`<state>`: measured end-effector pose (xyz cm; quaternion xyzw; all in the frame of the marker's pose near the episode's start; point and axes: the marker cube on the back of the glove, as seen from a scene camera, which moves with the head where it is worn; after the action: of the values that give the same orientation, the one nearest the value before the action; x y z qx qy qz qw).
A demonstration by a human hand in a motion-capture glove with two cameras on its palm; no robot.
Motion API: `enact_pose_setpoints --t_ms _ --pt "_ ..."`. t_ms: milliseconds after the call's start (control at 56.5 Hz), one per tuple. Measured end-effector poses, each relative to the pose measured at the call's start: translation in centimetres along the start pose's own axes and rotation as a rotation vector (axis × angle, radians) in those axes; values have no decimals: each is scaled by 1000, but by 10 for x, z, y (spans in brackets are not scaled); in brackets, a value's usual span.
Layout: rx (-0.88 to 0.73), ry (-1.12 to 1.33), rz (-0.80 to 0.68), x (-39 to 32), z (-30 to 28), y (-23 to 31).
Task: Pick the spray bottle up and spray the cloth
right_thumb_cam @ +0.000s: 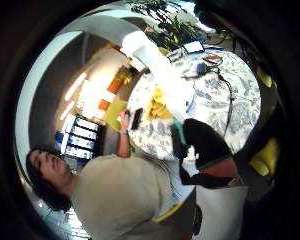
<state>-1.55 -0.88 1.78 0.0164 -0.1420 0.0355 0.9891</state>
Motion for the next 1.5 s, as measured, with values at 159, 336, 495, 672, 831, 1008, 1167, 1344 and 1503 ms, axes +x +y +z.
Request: enact_pose_setpoints --t_ms 159,336,495,672,831,1008,1167,1344,1503 --pt "17 -378 23 -18 26 -9" --pt "111 -605 50 -30 53 -29" --pt "256 -721 88 -37 72 -45" --pt "218 -754 140 -37 84 -55" --pt "192 -747 129 -40 89 -56" --pt "145 -750 96 -38 82 -40" --pt "36 -638 63 -38 70 -6" --pt "2 -473 98 -32 60 33" --pt "17 -491 125 -36 58 67"
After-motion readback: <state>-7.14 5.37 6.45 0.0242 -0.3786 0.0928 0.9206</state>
